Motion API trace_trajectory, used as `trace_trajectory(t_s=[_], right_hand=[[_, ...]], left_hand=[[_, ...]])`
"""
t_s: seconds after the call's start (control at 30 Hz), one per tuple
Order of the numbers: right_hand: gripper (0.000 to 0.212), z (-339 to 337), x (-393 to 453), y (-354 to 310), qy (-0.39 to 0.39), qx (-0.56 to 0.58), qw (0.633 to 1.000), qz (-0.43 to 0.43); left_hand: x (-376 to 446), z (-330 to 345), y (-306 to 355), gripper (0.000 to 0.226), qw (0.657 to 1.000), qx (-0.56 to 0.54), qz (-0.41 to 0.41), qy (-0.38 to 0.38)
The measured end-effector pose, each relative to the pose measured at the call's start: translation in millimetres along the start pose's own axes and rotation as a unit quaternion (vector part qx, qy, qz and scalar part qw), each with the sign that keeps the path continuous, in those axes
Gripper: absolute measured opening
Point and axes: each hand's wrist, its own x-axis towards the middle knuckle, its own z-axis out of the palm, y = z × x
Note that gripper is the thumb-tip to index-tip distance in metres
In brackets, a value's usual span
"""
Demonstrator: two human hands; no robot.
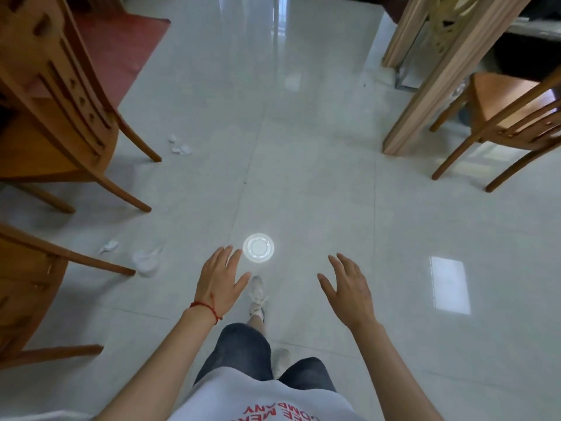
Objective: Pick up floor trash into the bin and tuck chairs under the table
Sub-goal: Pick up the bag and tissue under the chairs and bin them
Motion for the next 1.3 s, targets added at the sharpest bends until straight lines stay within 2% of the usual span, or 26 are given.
trace_trajectory(t_s=[0.17, 0.4, 0.67, 0.83, 1.1, 1.3], right_hand=[[0.051, -3, 85, -22, -0.001, 0.009, 1.000, 0.001], [0.051, -13, 202, -70, -0.014, 0.010, 0.999, -0.043], [0.053, -19, 294, -107, -0.059, -0.002, 0.993, -0.102], [0.052, -23, 360, -134, -0.099, -0.014, 0.980, -0.173], [0.051, -25, 446, -196, -0.181, -0.058, 0.924, -0.331], [0.052, -6, 467, -250, -0.235, -0.079, 0.864, -0.438]], left_hand=[[72, -17, -21, 0.058, 1.000, -0.002, -0.024, -0.002], [166, -61, -56, 0.057, 0.999, -0.001, -0.051, 0.015], [214, -83, -76, 0.058, 0.991, -0.029, -0.125, 0.035], [238, -92, -82, 0.058, 0.977, -0.056, -0.192, 0.068], [252, -106, -86, 0.058, 0.924, -0.100, -0.338, 0.147], [228, -102, -86, 0.058, 0.863, -0.122, -0.454, 0.182]])
